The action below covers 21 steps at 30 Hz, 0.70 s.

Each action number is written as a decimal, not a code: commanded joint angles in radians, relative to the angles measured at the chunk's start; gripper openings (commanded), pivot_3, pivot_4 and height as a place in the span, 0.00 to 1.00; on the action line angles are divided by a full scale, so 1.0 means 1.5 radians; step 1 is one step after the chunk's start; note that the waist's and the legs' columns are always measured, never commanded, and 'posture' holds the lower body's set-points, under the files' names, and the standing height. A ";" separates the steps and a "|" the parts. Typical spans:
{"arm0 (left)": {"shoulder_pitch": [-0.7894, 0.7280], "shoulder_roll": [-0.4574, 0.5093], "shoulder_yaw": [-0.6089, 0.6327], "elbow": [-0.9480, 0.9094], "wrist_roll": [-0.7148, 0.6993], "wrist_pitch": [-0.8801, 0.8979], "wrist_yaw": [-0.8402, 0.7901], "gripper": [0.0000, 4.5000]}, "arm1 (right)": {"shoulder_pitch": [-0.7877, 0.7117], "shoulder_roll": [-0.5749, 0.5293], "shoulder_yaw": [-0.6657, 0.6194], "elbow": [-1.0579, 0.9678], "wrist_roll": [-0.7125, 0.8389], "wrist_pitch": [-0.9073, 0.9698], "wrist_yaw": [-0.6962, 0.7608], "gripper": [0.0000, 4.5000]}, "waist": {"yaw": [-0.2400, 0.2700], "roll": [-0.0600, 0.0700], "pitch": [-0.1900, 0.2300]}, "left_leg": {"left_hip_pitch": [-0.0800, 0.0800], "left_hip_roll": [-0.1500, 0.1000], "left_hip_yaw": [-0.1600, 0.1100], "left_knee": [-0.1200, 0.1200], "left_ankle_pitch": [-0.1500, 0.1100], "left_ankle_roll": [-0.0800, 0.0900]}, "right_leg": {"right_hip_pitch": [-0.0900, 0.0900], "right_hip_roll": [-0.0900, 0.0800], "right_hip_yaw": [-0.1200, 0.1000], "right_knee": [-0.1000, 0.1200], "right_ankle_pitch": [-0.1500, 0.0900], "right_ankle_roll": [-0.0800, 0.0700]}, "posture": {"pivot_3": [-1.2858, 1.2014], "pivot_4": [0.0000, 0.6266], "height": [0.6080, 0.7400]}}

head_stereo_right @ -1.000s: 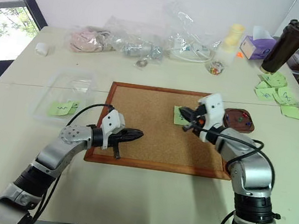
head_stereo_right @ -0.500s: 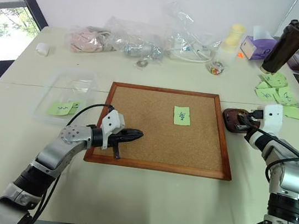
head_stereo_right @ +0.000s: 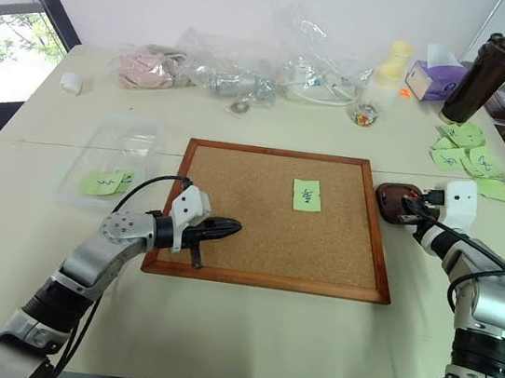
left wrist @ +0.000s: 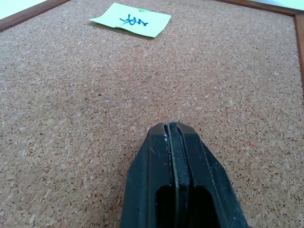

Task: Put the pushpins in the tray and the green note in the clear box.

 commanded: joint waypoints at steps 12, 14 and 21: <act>0.016 0.010 -0.012 0.016 0.013 0.023 -0.004 0.00 | -0.008 0.006 -0.002 -0.005 0.002 -0.008 -0.015 0.01 | 0.000 0.000 0.000 | 0.000 0.000 0.000 0.000 0.000 0.000 | 0.000 0.000 0.000 0.000 0.000 0.000 | 0.52 0.24 1.00; 0.017 0.010 -0.012 0.015 0.013 0.024 -0.004 0.00 | -0.009 0.009 -0.003 -0.010 0.008 -0.003 -0.012 0.01 | 0.000 0.000 0.000 | 0.000 0.000 0.000 0.000 0.000 0.000 | 0.000 0.000 0.000 0.000 0.000 0.000 | 0.52 0.24 1.00; 0.016 0.010 -0.012 0.013 0.013 0.027 -0.003 0.00 | -0.011 0.011 0.001 -0.010 0.007 0.005 -0.010 0.01 | 0.000 0.000 0.000 | 0.000 0.000 0.000 0.000 0.000 0.000 | 0.000 0.000 0.000 0.000 0.000 0.000 | 0.52 0.24 1.00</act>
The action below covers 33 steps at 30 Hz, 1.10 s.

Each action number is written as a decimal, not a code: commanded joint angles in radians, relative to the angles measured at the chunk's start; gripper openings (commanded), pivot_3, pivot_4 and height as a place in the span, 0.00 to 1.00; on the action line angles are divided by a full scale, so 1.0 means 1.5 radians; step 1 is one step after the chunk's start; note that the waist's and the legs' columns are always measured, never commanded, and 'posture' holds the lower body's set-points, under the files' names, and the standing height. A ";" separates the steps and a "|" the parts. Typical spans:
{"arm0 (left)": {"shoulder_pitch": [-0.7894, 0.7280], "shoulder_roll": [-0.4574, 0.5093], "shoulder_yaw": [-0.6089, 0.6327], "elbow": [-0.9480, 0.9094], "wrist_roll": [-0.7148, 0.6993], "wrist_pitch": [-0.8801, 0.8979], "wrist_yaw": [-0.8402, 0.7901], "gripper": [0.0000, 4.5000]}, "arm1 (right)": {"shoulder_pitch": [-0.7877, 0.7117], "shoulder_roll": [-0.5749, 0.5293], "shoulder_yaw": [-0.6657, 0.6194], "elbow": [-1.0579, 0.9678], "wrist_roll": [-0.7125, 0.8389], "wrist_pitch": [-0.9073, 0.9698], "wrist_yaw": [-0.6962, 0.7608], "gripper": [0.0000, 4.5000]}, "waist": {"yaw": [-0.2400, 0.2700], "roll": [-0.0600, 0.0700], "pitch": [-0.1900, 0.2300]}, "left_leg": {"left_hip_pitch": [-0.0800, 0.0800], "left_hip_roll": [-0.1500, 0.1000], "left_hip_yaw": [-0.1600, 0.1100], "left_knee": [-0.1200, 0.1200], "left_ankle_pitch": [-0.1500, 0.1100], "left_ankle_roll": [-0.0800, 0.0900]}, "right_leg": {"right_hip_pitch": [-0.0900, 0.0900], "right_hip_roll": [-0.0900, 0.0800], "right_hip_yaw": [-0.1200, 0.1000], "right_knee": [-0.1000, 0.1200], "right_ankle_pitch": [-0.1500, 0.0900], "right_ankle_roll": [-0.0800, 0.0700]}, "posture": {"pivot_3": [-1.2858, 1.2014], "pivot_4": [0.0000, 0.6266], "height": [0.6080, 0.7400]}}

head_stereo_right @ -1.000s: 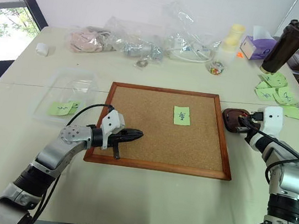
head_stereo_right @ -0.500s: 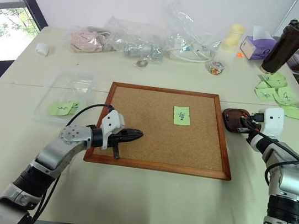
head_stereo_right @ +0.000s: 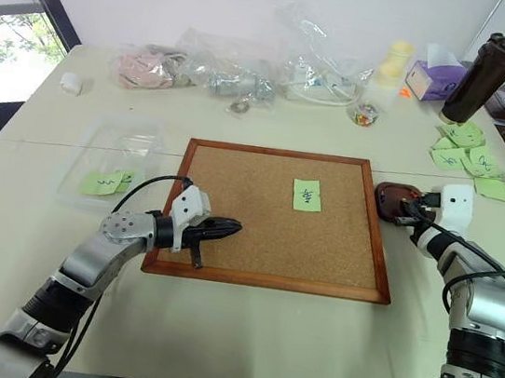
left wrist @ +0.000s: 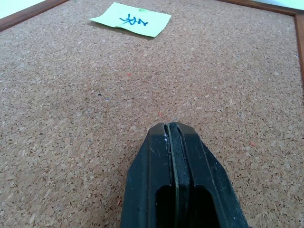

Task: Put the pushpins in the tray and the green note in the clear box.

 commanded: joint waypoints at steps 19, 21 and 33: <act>0.015 0.010 -0.012 0.017 0.013 0.021 -0.004 0.00 | -0.023 -0.018 -0.014 -0.124 0.053 0.057 0.021 0.48 | 0.000 0.000 0.000 | 0.000 0.000 0.000 0.000 0.000 0.000 | 0.000 0.000 0.000 0.000 0.000 0.000 | 0.52 0.24 1.00; 0.014 0.010 -0.012 0.019 0.013 0.020 -0.005 0.00 | -0.024 -0.015 -0.001 -0.161 0.074 0.083 0.038 0.48 | 0.000 0.000 0.000 | 0.000 0.000 0.000 0.000 0.000 0.000 | 0.000 0.000 0.000 0.000 0.000 0.000 | 0.52 0.24 1.00; 0.009 0.008 -0.012 0.025 0.014 0.015 -0.005 0.00 | -0.049 0.076 0.169 -0.227 0.055 0.143 0.015 0.48 | 0.000 0.000 0.000 | -0.001 0.000 0.000 0.000 0.000 0.000 | 0.000 0.000 0.000 0.000 0.000 0.000 | 0.52 0.24 1.00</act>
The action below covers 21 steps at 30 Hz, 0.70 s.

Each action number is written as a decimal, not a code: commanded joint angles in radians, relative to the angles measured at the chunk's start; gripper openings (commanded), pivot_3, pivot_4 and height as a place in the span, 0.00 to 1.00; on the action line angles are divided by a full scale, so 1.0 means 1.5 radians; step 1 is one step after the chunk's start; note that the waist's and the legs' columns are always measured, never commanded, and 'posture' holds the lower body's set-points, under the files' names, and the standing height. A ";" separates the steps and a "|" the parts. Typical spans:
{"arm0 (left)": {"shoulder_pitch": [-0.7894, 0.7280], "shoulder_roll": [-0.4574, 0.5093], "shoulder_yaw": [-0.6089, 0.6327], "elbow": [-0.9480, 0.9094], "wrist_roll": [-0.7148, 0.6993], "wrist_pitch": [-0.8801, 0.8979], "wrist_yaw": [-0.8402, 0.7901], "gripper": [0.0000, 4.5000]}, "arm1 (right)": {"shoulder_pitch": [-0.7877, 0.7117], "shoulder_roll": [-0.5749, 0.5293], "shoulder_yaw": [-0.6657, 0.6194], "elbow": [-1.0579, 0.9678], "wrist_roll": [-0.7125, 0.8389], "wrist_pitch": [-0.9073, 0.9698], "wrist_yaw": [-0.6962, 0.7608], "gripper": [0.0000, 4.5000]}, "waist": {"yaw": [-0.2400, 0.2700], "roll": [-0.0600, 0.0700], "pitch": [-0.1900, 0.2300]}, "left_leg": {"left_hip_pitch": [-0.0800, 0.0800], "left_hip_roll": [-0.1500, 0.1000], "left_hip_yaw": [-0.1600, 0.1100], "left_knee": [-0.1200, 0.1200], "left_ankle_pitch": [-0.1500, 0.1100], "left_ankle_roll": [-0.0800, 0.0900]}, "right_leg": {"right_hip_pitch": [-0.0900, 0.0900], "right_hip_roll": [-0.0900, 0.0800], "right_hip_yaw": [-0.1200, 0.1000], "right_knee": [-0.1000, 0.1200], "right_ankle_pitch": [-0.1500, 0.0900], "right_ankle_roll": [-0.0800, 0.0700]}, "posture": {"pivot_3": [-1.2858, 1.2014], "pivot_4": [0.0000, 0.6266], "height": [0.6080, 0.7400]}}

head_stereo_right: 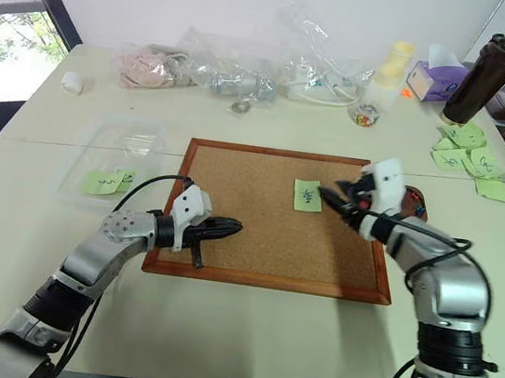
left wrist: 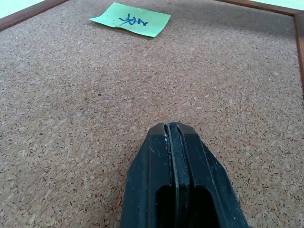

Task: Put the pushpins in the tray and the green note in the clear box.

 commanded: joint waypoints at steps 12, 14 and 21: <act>0.017 0.004 -0.008 0.020 0.015 0.016 0.006 0.00 | -0.069 0.023 0.029 0.076 -0.059 -0.036 -0.015 0.77 | -0.001 0.000 0.000 | 0.000 0.000 0.000 0.000 0.000 0.000 | 0.000 0.000 0.000 0.000 0.000 0.000 | 0.52 0.24 1.00; 0.017 0.003 -0.009 0.020 0.015 0.016 0.007 0.00 | -0.072 0.024 0.030 0.081 -0.063 -0.037 -0.016 0.98 | -0.001 0.000 0.000 | 0.000 0.000 0.000 0.000 0.000 0.000 | 0.000 0.000 0.000 0.000 0.000 0.000 | 0.52 0.24 1.00; 0.020 0.001 -0.008 0.018 0.016 0.016 0.012 0.00 | -0.082 0.031 0.031 0.098 -0.072 -0.021 -0.027 0.99 | 0.000 0.000 0.000 | 0.000 0.000 0.000 0.000 0.000 0.000 | 0.000 0.000 0.000 0.000 0.000 0.000 | 0.52 0.24 1.00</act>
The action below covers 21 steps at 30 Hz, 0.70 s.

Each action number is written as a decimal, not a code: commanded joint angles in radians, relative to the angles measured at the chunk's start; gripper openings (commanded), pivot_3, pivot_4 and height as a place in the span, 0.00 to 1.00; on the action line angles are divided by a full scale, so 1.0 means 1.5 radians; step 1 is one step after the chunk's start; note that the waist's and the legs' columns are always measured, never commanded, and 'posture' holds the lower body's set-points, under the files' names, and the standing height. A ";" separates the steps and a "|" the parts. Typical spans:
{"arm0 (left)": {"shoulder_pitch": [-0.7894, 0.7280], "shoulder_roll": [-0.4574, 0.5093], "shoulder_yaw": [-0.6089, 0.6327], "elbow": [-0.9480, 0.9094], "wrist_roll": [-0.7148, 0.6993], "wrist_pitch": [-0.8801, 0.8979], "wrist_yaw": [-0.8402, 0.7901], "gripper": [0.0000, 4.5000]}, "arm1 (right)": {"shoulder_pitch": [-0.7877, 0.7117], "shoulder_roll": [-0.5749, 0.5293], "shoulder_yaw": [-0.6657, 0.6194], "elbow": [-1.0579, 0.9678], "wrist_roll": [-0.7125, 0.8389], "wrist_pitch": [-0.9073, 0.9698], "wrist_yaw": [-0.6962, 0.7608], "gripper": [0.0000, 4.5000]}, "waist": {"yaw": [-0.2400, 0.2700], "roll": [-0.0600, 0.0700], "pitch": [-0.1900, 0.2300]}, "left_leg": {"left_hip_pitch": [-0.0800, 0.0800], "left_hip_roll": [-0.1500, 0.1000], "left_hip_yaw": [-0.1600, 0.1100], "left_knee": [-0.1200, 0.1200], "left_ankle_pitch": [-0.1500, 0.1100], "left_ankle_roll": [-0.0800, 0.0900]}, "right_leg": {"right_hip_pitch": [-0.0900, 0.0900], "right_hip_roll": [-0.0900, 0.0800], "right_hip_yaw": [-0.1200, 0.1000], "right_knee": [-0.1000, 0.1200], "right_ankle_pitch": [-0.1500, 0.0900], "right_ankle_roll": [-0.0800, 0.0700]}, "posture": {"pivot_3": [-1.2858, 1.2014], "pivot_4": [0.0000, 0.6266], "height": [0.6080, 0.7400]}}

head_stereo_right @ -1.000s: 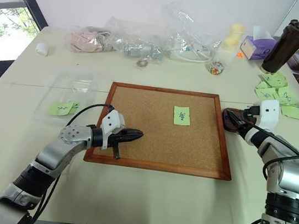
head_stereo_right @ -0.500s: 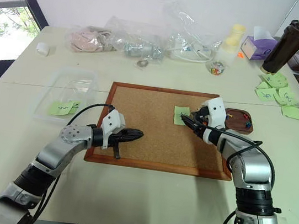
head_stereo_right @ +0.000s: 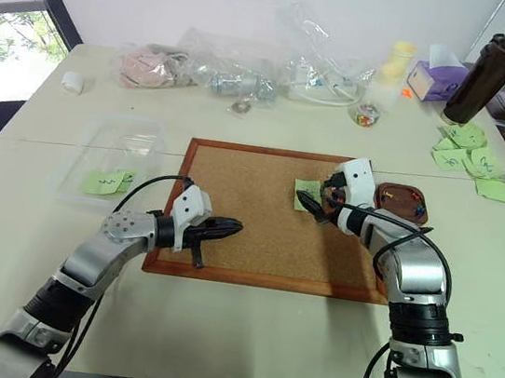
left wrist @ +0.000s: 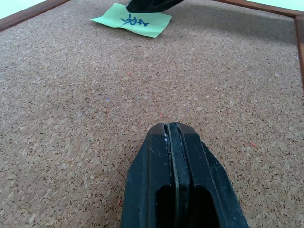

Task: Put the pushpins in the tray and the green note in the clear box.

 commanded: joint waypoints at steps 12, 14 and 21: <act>0.019 0.003 -0.009 0.016 0.014 0.017 0.009 0.00 | -0.005 -0.001 0.040 -0.011 -0.027 0.025 0.018 0.99 | 0.000 0.000 0.000 | 0.000 0.000 0.000 0.000 0.000 0.000 | 0.000 0.000 0.000 0.000 0.000 0.000 | 0.52 0.24 1.00; 0.019 0.003 -0.008 0.016 0.014 0.017 0.010 0.00 | -0.002 -0.008 0.053 -0.014 -0.037 0.019 0.027 0.99 | 0.000 0.000 0.000 | 0.000 0.000 0.000 0.000 0.000 0.000 | 0.000 0.000 0.000 0.000 0.000 0.000 | 0.52 0.24 1.00; 0.020 0.004 -0.005 0.016 0.014 0.016 0.013 0.00 | 0.011 -0.022 0.090 -0.015 -0.071 -0.001 0.048 0.81 | 0.000 0.000 0.000 | 0.000 0.000 0.000 0.000 0.000 0.000 | 0.000 0.000 0.000 0.000 0.000 0.000 | 0.52 0.24 1.00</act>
